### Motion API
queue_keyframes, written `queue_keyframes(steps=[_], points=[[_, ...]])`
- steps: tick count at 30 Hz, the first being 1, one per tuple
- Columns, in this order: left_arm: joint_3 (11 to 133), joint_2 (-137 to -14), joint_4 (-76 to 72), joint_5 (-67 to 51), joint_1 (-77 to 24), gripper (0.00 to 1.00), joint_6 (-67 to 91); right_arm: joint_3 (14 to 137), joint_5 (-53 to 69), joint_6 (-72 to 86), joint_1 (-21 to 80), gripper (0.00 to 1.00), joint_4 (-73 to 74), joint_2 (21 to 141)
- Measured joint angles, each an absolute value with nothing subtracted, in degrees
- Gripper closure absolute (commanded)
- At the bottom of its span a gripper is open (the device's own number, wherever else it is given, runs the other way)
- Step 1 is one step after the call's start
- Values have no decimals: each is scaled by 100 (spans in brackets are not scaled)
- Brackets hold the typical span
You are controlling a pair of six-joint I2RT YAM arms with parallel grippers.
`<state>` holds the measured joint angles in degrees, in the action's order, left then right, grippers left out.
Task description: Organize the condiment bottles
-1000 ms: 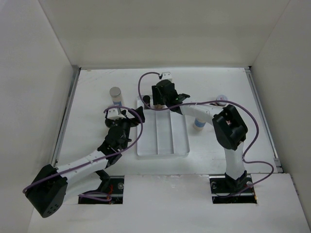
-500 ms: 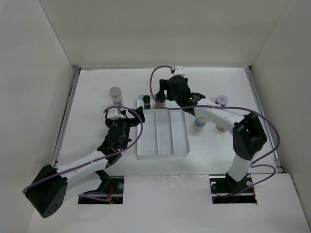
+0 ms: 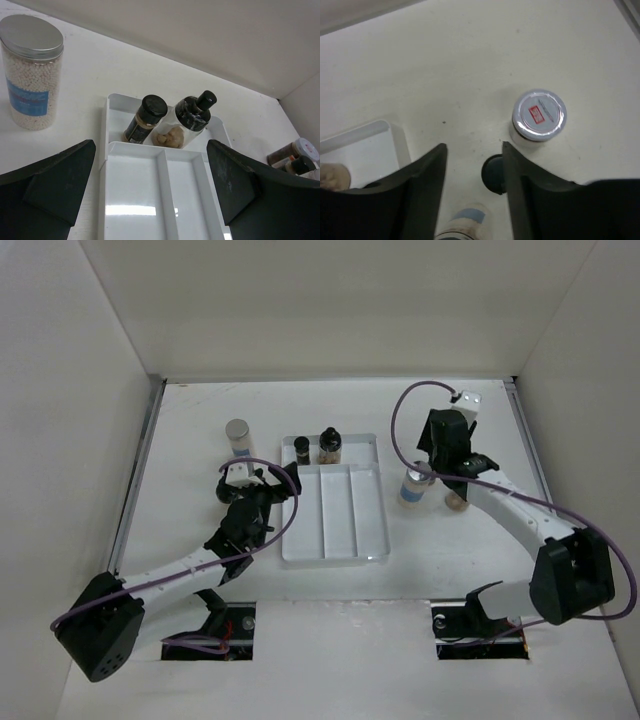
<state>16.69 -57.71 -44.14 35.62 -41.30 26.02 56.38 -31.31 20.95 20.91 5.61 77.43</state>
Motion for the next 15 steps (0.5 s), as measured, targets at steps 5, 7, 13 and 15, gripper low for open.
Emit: queue_keyframes(steps=[5, 7, 13, 15], points=[[1669, -5826, -4425, 3544, -4130, 4, 2622, 5393, -3428, 2200, 2008, 22, 827, 7883], [1669, -5826, -4425, 3540, -4132, 4, 2639, 5393, -3430, 2259, 1984, 22, 897, 7981], [1669, -5826, -4425, 3531, -4141, 4, 2668, 5387, -3277, 2523, 1872, 23, 958, 8265], [1669, -5826, -4425, 3527, -4143, 4, 2679, 5387, -3162, 2602, 1798, 25, 958, 8353]])
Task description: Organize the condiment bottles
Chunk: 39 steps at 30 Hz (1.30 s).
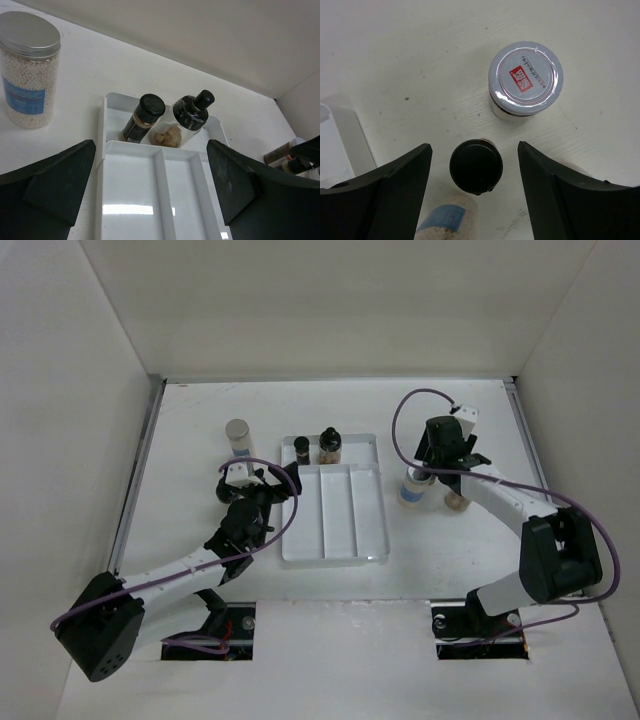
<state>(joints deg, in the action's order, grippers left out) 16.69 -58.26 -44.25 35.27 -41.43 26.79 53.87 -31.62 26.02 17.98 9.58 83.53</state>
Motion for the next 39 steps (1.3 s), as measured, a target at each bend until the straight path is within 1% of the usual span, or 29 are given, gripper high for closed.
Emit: queue_keyframes(steps=[3, 9, 14, 15, 19, 22, 25, 35, 36, 38, 39], points=[[1669, -5822, -4423, 3524, -4143, 4, 2685, 5384, -2974, 2714, 1702, 28, 956, 8460], [1669, -5767, -4421, 3516, -4141, 4, 2689, 5384, -2676, 2860, 1570, 36, 849, 8512], [1669, -5754, -4421, 3511, -4141, 4, 2689, 5384, -2541, 2943, 1500, 36, 770, 8556], [1669, -5754, -4423, 3511, -4141, 4, 2692, 5384, -2523, 2956, 1492, 38, 720, 8569], [1669, -5754, -4421, 3509, -4136, 4, 2700, 5384, -2456, 3006, 1466, 52, 642, 8595], [1669, -5754, -4423, 3511, -4132, 4, 2705, 5384, -2410, 3055, 1463, 57, 633, 8595], [1669, -5754, -4421, 3509, -4132, 4, 2705, 5384, -2386, 3098, 1463, 60, 602, 8558], [1669, -5754, -4421, 3509, -4130, 4, 2707, 5384, -2381, 3092, 1463, 60, 607, 8200], [1669, -5754, -4421, 3509, -4128, 4, 2707, 5384, -2383, 3089, 1463, 58, 613, 8200], [1669, -5754, -4421, 3509, -4128, 4, 2707, 5384, -2405, 3083, 1463, 46, 642, 8200], [1669, -5754, -4421, 3509, -4128, 4, 2707, 5382, -2440, 3068, 1463, 45, 642, 8200]])
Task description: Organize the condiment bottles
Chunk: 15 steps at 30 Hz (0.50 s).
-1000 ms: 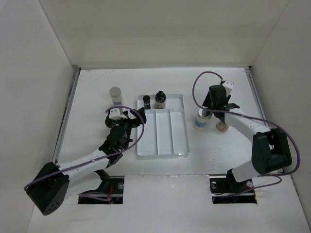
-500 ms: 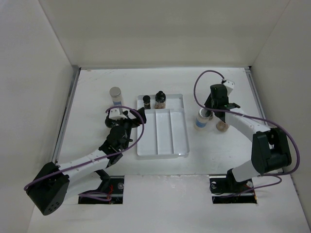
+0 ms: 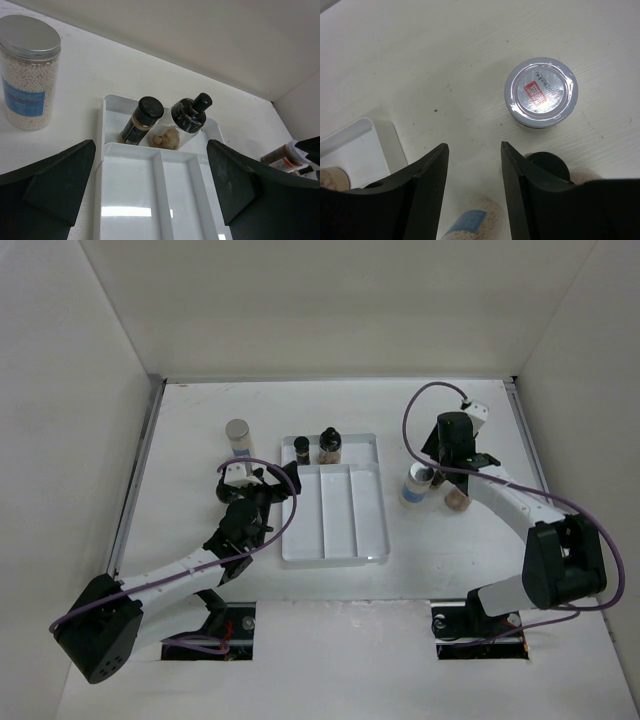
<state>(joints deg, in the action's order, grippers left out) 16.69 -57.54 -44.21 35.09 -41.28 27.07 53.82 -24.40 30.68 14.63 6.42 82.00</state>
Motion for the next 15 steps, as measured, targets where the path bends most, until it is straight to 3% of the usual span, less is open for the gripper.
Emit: queue_keyframes(steps=[5, 15], points=[[1669, -5789, -4434, 3492, -4128, 4, 2711, 5194, -2665, 2998, 1426, 34, 694, 8058], [1669, -5863, -4431, 3393, -4128, 4, 2768, 5050, -2823, 2963, 1391, 31, 755, 7950]])
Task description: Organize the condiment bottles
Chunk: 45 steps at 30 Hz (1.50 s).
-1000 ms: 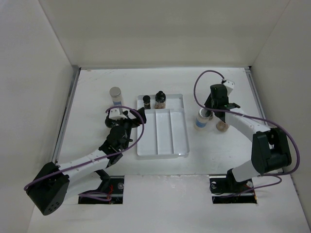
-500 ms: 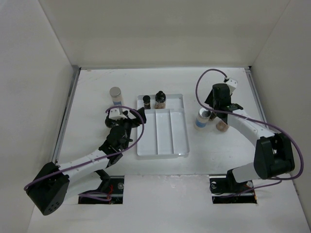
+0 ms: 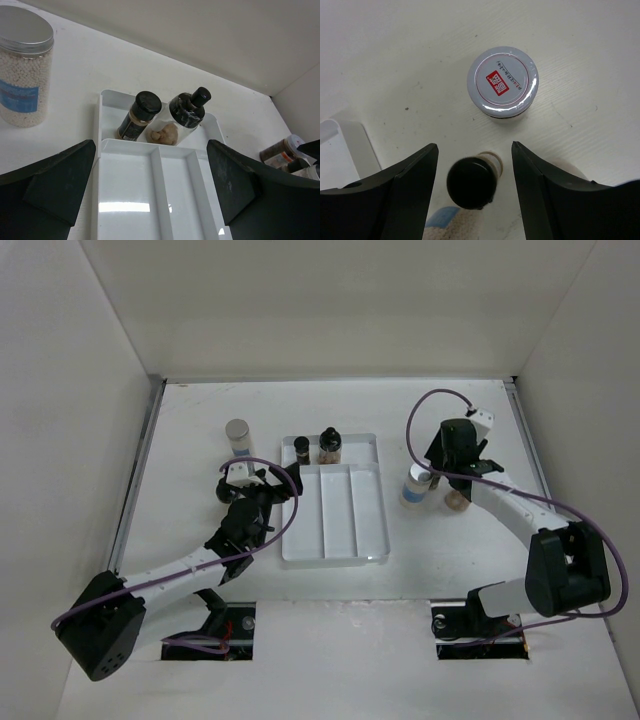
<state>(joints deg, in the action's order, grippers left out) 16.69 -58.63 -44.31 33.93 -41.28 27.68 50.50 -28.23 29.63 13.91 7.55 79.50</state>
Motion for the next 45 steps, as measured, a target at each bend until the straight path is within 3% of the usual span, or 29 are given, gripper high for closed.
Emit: queue_keyframes(steps=[5, 14, 22, 35, 45], points=[[1669, -5863, -4431, 3385, -4128, 4, 2777, 5037, -2639, 2995, 1374, 29, 781, 7950], [1669, -5863, -4431, 3385, -4128, 4, 2790, 5037, -2357, 3183, 1356, 38, 958, 7996], [1669, -5863, -4429, 3385, -4125, 4, 2790, 5039, -2224, 3304, 1295, 37, 1007, 8136], [1669, -5863, -4429, 3385, -4119, 4, 2792, 5043, -1894, 3481, 1120, 62, 1111, 8138], [1669, -5863, -4431, 3385, -4088, 4, 2792, 5249, -1964, 3500, 1094, 64, 1310, 8003]])
